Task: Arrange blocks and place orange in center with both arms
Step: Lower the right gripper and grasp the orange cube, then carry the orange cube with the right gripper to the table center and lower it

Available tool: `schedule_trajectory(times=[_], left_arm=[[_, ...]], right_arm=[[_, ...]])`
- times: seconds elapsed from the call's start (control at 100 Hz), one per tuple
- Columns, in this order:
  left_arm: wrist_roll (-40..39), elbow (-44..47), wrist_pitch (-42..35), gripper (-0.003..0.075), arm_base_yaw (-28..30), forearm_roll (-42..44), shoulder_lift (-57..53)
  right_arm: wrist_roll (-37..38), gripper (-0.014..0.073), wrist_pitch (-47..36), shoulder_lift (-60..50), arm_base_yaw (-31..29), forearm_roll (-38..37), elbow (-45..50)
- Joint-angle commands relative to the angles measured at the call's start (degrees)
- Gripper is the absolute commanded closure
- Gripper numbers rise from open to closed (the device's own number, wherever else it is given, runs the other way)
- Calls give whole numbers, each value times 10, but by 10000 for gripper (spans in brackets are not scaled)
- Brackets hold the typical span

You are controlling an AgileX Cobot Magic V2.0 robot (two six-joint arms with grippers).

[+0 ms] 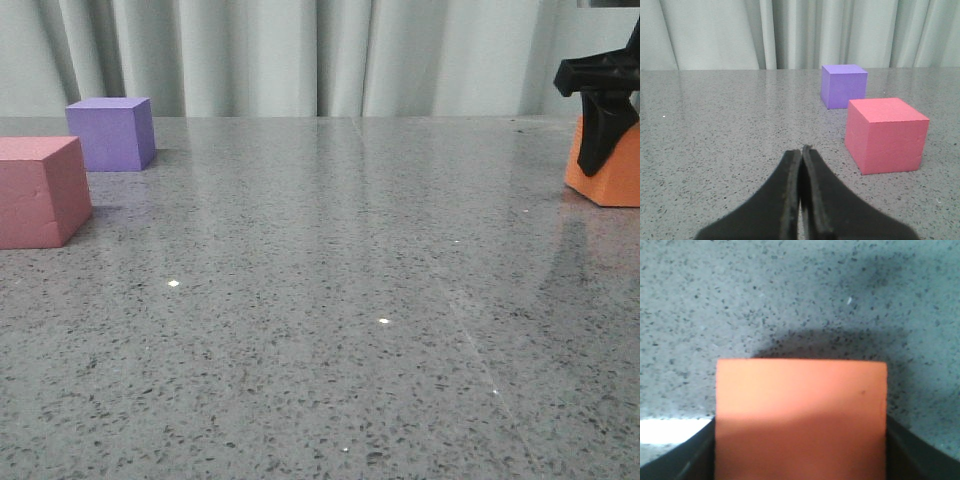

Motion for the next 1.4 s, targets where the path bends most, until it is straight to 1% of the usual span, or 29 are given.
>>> schedule_trajectory(times=[0.0,0.12,0.21,0.27,0.39,0.49,0.61,0.69,0.9,1.01,1.15,1.39], left_arm=[[0,32,-48,739,2,0,-19],[0,32,-48,739,2,0,-19],[0,32,-48,739,2,0,-19],[0,32,-48,739,2,0,-19],[0,32,-48,739,2,0,-19],[0,32,-48,739,2,0,-19],[0,32,-48,739,2,0,-19],[0,32,-48,739,2,0,-19],[0,32,-48,739,2,0,-19],[0,32,-48,739,2,0,-19],[0,32,-48,739,2,0,-19],[0,32,-48,739,2,0,-19]], right_arm=[[0,251,-6,-43,-1,16,-28],[0,251,31,-60,15,42,-64],[8,251,57,-66,43,51,-96],[26,251,70,-66,69,51,-116],[75,251,71,-63,119,47,-145],[126,251,72,-51,157,28,-158],[191,251,73,-20,199,-20,-173],[229,251,89,5,224,-45,-191],[277,251,104,68,280,-69,-254],[299,251,118,100,300,-87,-291],[323,251,149,129,311,-119,-325],[328,251,159,151,313,-120,-339]])
